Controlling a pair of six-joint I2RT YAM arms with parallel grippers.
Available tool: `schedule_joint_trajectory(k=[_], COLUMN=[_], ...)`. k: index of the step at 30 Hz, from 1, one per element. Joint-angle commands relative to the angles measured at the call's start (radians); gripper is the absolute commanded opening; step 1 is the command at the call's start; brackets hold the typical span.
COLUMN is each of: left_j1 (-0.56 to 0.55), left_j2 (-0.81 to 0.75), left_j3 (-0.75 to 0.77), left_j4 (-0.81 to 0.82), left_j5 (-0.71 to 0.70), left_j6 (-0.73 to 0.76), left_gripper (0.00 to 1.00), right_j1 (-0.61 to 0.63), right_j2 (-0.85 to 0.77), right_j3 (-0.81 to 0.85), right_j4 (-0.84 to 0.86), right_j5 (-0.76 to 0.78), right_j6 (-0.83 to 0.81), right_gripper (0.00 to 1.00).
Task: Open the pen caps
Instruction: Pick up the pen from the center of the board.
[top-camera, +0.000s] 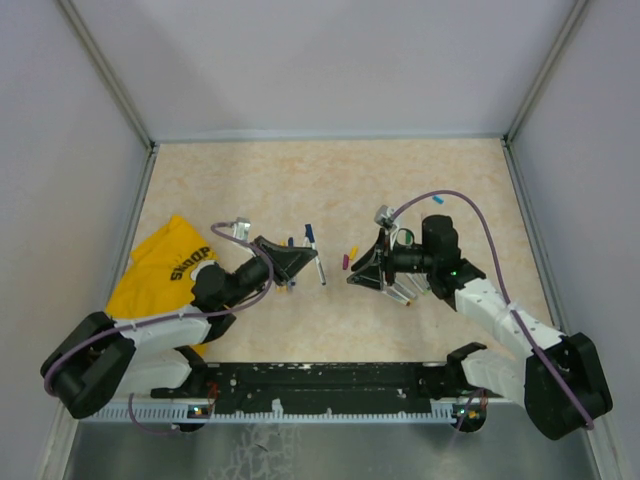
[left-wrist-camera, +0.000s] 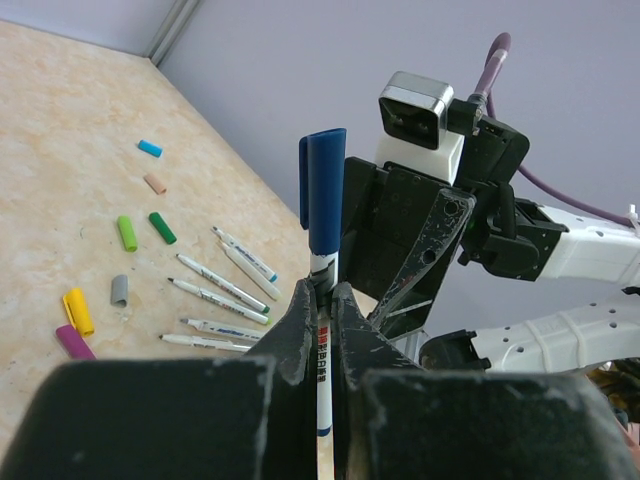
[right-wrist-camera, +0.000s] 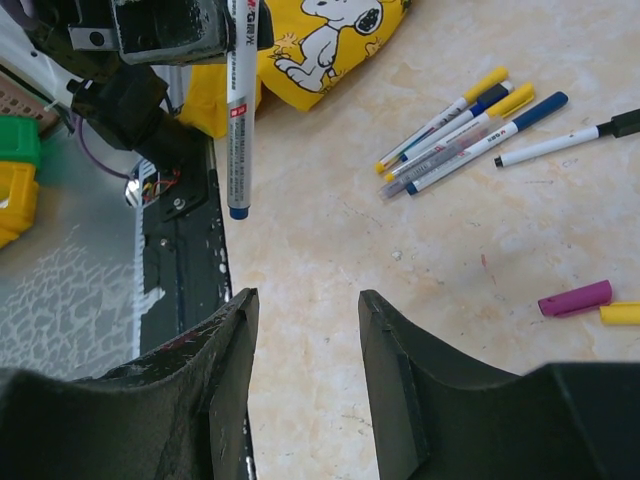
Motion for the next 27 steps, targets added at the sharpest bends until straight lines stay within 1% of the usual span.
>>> schedule_joint_trajectory(k=[1,13,27], left_j1=[-0.01,-0.018,-0.054], left_j2=[0.013,0.032,0.057], left_j3=[-0.008,-0.008,-0.01], left_j4=[0.07,0.093,0.133], left_j5=[-0.021,-0.038,-0.102], left_j6=[-0.005,-0.018,-0.02], left_gripper=[0.0,0.0,0.0], right_j1=[-0.009,-0.008,-0.008], right_j2=[-0.001,0.006,0.013], right_j3=[0.001,-0.004,-0.01], right_j4=[0.059,0.075,0.094], right_j5=[-0.011,-0.011,-0.011], right_j6=[0.011,0.03,0.044], right_gripper=[0.45,0.46,0.46])
